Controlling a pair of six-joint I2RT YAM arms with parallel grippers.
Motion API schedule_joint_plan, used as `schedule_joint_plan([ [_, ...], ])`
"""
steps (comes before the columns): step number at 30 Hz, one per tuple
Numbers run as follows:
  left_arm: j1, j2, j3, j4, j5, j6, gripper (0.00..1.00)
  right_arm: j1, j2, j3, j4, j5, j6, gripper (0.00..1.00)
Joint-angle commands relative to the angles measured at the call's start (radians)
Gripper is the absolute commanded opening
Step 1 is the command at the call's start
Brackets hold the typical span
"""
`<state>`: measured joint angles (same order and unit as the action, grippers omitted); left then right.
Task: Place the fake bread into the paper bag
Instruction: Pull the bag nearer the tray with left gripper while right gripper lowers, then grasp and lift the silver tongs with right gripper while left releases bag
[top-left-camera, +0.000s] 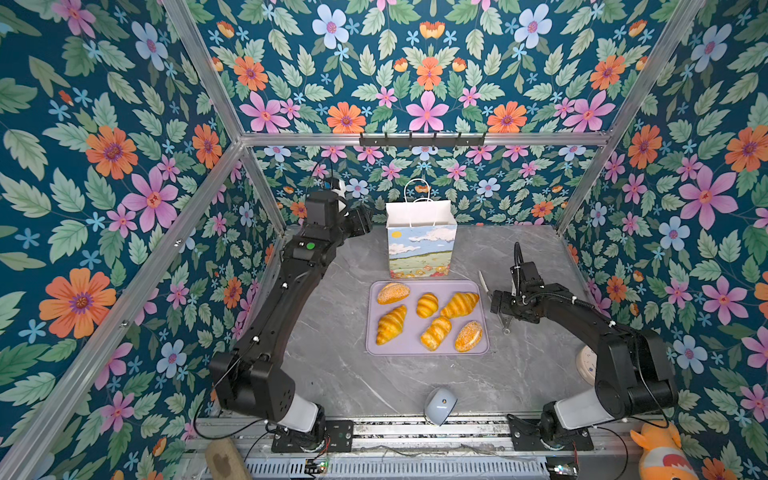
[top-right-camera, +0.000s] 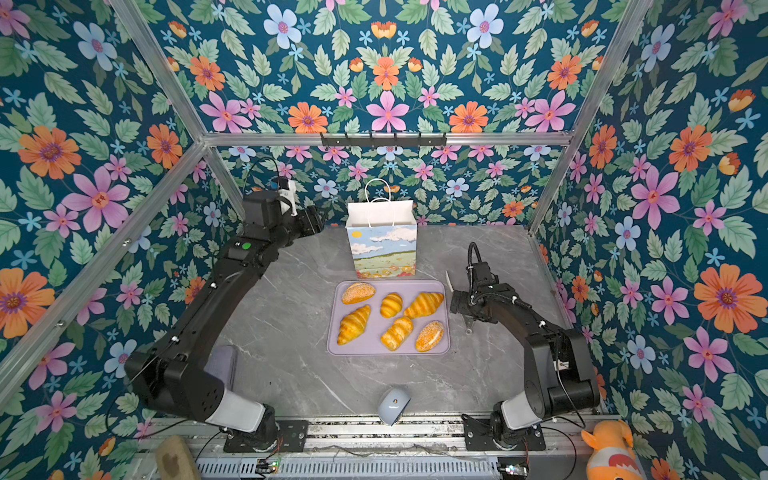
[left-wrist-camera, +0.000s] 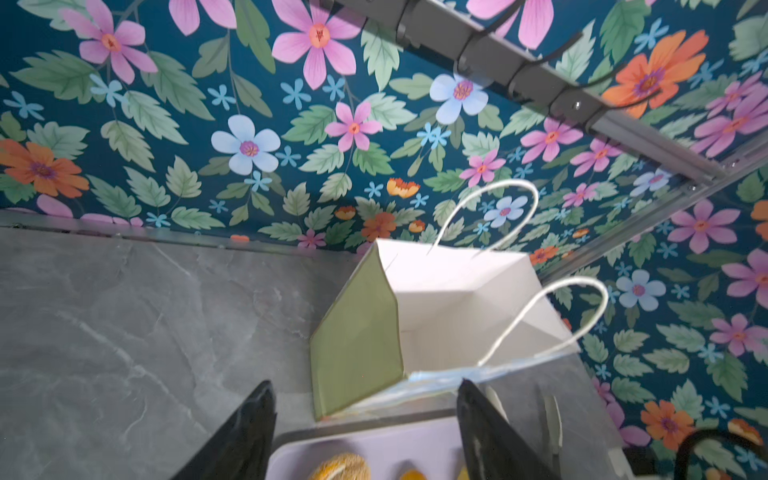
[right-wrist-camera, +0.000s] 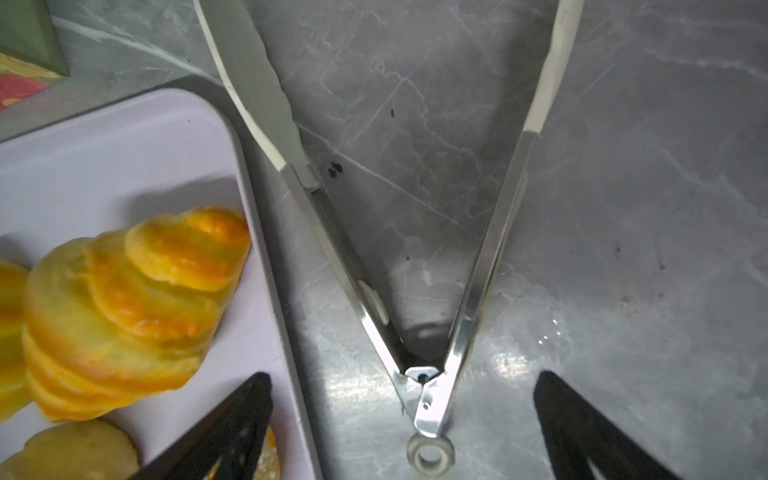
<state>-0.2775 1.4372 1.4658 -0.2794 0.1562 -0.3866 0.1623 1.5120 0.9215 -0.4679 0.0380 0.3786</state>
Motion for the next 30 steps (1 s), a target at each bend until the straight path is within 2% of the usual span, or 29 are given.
schedule_joint_plan([
  [1,0.002,-0.095,-0.131,0.135,-0.035,0.050,0.72,0.001,0.020,0.012,-0.011,0.029,0.000,0.99],
  [4,0.002,-0.169,-0.240,0.179,-0.067,0.074,0.75,0.000,0.048,0.025,-0.015,0.039,-0.001,0.99],
  [8,0.002,-0.189,-0.268,0.135,-0.085,0.101,0.77,0.000,0.109,0.062,-0.054,0.084,0.000,0.99],
  [14,0.002,-0.203,-0.287,0.133,-0.036,0.089,0.77,0.000,0.188,0.098,-0.060,0.077,-0.003,0.99],
  [19,0.001,-0.205,-0.282,0.168,0.054,0.054,0.77,0.001,0.239,0.139,-0.084,0.073,-0.012,0.99],
  [28,0.001,-0.218,-0.280,0.174,0.091,0.051,0.77,-0.003,0.285,0.180,-0.101,0.074,-0.026,0.99],
  [30,0.002,-0.219,-0.279,0.174,0.098,0.051,0.77,-0.002,0.292,0.190,-0.101,0.072,-0.033,0.96],
])
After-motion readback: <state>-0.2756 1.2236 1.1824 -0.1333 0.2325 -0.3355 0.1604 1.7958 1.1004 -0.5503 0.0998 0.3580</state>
